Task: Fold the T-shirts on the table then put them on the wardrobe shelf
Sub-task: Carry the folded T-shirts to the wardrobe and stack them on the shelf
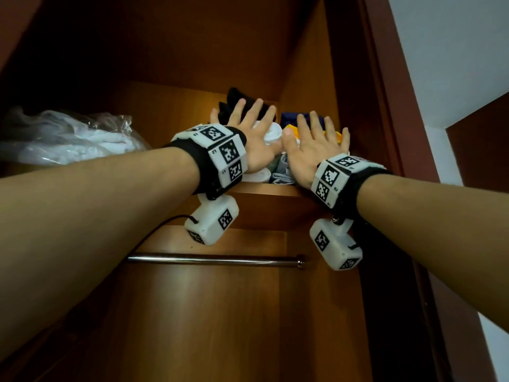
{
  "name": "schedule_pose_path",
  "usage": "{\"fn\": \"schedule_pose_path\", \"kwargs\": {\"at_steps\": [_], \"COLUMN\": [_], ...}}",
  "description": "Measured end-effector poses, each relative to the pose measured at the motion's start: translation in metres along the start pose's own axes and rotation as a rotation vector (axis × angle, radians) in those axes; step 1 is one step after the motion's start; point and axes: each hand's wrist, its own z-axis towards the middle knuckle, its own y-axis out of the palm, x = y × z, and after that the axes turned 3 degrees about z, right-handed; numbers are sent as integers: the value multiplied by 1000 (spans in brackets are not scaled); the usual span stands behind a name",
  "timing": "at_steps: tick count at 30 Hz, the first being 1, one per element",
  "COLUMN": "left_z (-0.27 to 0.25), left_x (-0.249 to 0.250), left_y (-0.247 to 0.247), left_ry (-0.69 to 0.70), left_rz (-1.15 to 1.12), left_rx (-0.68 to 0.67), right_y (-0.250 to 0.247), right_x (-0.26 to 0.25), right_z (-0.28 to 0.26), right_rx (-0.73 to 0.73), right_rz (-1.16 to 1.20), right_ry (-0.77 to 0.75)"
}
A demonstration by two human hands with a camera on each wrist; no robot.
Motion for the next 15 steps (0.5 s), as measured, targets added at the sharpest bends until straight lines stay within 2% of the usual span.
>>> {"fn": "schedule_pose_path", "kwargs": {"at_steps": [5, 11, 15], "left_z": [3, -8, -14], "left_x": [0, -2, -7], "left_y": [14, 3, -4], "left_ry": [16, -79, -106], "left_rz": [-217, -102, -82], "left_rx": [-109, -93, -81], "right_y": [5, 12, 21], "right_x": [-1, -7, -7], "right_z": [-4, -13, -24], "right_rx": [-6, 112, 123], "right_rz": [-29, 38, 24], "right_ry": [9, 84, 87]}}
